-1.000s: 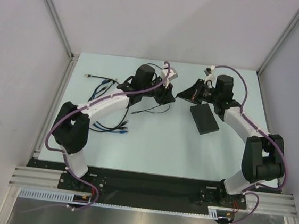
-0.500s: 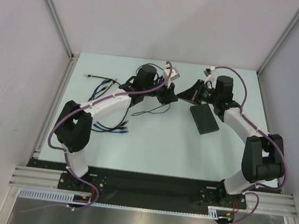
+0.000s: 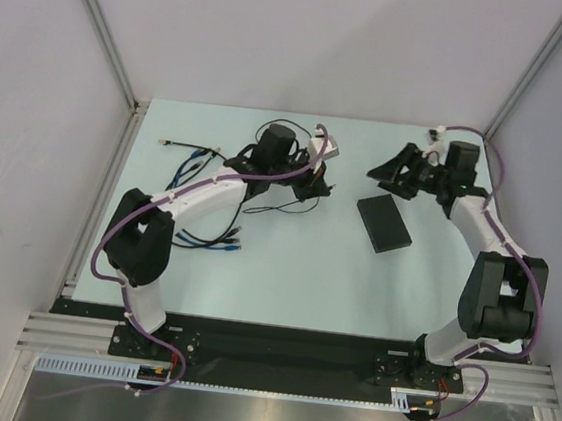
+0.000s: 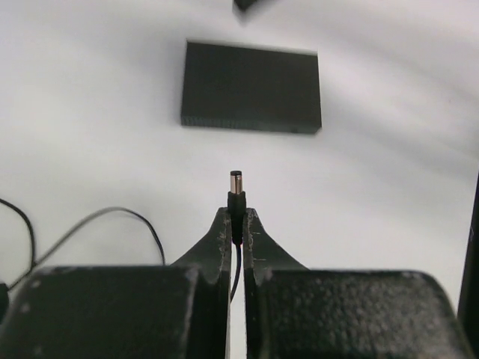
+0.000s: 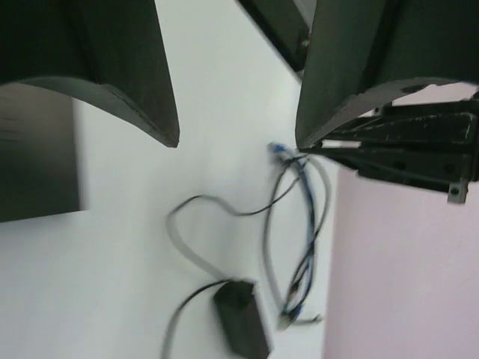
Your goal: Insert the plug into the switch port
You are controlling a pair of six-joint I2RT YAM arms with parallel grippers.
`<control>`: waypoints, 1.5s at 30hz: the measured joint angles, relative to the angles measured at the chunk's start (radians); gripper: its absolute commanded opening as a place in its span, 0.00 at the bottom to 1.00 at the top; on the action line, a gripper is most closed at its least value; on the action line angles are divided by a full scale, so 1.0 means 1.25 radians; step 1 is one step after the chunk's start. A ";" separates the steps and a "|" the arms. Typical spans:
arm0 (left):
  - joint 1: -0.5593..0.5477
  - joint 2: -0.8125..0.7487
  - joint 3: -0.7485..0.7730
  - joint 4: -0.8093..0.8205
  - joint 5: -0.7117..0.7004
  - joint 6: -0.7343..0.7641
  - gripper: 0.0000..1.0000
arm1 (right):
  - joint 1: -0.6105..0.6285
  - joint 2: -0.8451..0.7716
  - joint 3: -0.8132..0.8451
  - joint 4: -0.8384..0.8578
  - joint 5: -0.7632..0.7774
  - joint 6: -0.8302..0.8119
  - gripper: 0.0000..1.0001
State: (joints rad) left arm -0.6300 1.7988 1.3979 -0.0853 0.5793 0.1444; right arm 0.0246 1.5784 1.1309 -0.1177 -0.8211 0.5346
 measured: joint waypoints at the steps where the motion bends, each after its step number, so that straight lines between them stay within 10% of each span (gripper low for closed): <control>1: -0.001 0.003 0.000 -0.023 0.004 0.014 0.00 | -0.038 0.000 0.008 -0.021 0.002 -0.017 0.71; 13: -0.105 0.226 0.120 -0.291 -0.012 0.142 0.00 | -0.205 0.066 -0.004 -0.340 0.124 -0.393 0.73; 33: -0.162 0.315 0.153 -0.186 -0.063 0.074 0.00 | -0.200 0.229 0.018 -0.345 0.133 -0.522 0.69; 45: -0.161 0.348 0.215 -0.246 -0.079 0.096 0.00 | -0.121 0.260 0.043 -0.338 0.111 -0.593 0.38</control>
State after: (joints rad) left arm -0.8318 2.2337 1.6672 -0.3927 0.4805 0.2638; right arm -0.1268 1.9038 1.1843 -0.5396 -0.6819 -0.2062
